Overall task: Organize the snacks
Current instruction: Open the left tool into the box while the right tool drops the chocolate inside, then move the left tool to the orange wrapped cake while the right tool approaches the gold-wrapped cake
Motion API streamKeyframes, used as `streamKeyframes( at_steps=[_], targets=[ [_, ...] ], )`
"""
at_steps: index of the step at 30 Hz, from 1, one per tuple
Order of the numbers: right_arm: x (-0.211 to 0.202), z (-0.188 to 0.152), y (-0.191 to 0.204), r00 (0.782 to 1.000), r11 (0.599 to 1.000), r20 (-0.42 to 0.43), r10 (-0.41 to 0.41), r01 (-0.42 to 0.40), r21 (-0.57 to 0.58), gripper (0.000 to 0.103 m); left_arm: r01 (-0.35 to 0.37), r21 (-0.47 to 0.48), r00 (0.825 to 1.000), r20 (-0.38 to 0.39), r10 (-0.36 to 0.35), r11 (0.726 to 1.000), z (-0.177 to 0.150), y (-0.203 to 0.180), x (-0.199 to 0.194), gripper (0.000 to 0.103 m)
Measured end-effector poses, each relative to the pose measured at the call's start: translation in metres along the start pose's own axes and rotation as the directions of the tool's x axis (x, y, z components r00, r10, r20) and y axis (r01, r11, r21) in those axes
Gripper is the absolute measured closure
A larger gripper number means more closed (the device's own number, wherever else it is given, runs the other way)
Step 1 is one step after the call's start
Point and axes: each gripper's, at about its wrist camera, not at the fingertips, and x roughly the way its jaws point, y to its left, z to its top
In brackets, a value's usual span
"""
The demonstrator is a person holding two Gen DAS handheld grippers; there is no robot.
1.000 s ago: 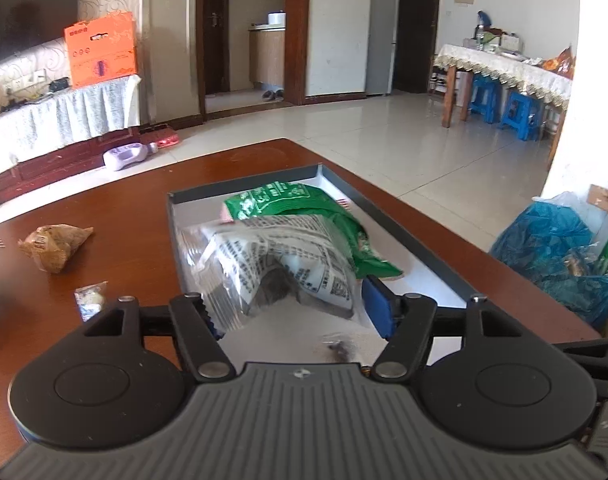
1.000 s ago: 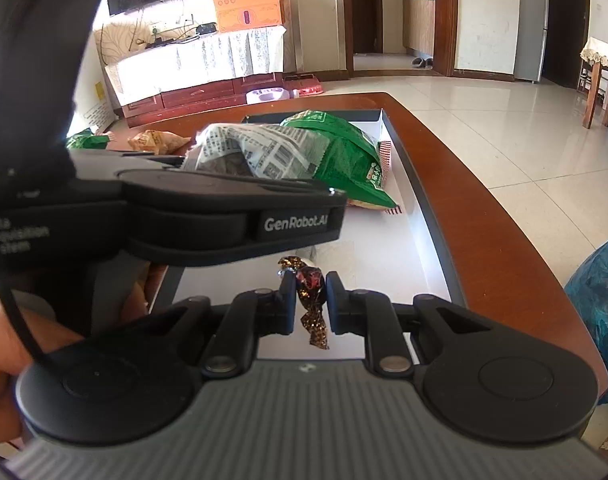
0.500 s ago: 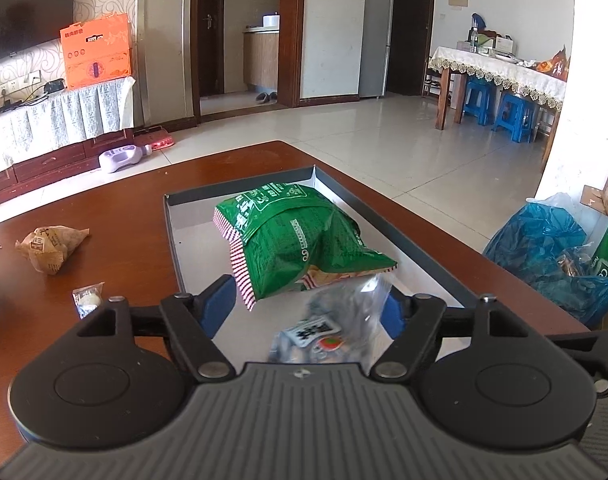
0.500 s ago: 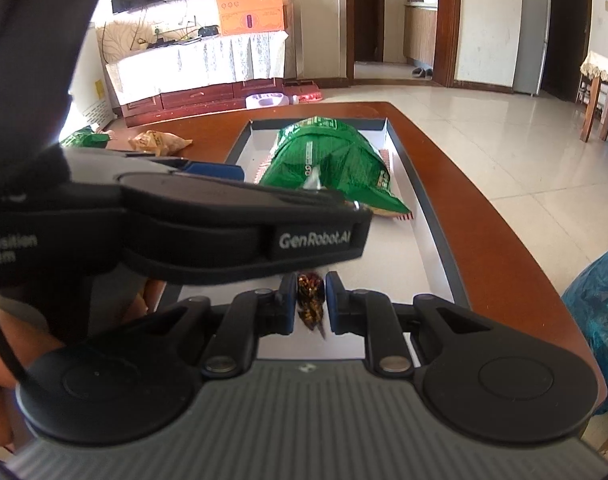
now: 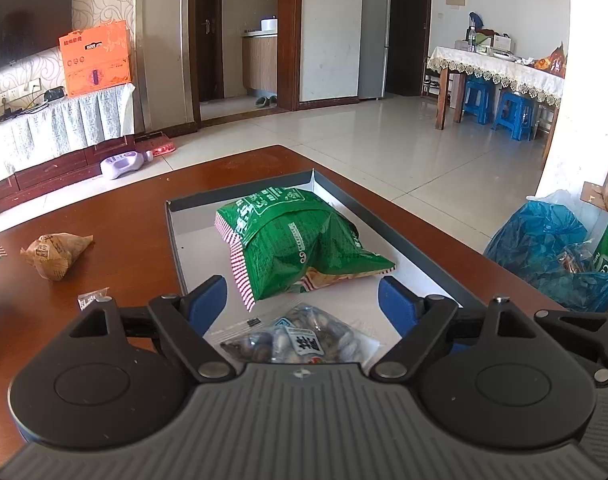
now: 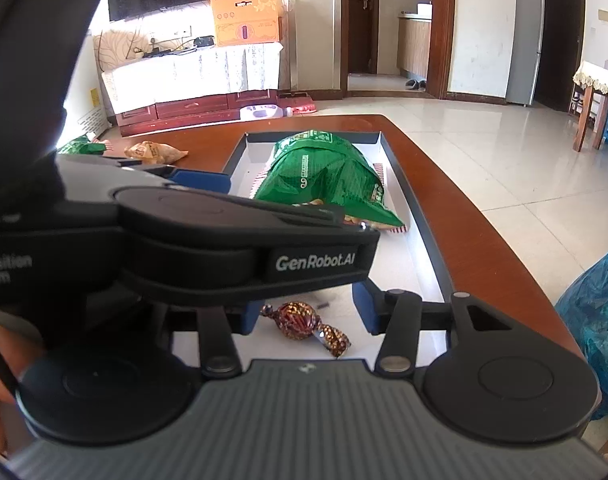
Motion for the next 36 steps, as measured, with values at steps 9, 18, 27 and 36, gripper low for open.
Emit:
streamKeyframes(
  at_steps=[9, 18, 27, 36],
  targets=[
    [-0.011, 0.002, 0.005, 0.998, 1.0, 0.065, 0.007, -0.006, -0.018, 0.051, 0.01, 0.009, 1.0, 0.029, -0.01, 1.0, 0.002, -0.002, -0.017, 0.015],
    [-0.033, 0.006, 0.017, 0.977, 0.998, 0.209, 0.04, -0.029, -0.054, 0.036, 0.031, -0.043, 0.995, 0.091, -0.026, 0.999, 0.008, 0.022, -0.055, 0.014],
    [-0.032, 0.01, 0.046, 0.972, 0.989, 0.192, 0.137, -0.122, -0.089, 0.029, -0.06, -0.041, 0.994, 0.092, 0.064, 0.997, -0.002, 0.066, -0.087, 0.013],
    [-0.021, 0.006, 0.078, 0.979, 0.962, 0.077, 0.191, -0.171, -0.213, 0.029, -0.176, -0.127, 0.984, 0.018, 0.18, 0.976, -0.029, 0.149, -0.104, 0.014]
  ],
)
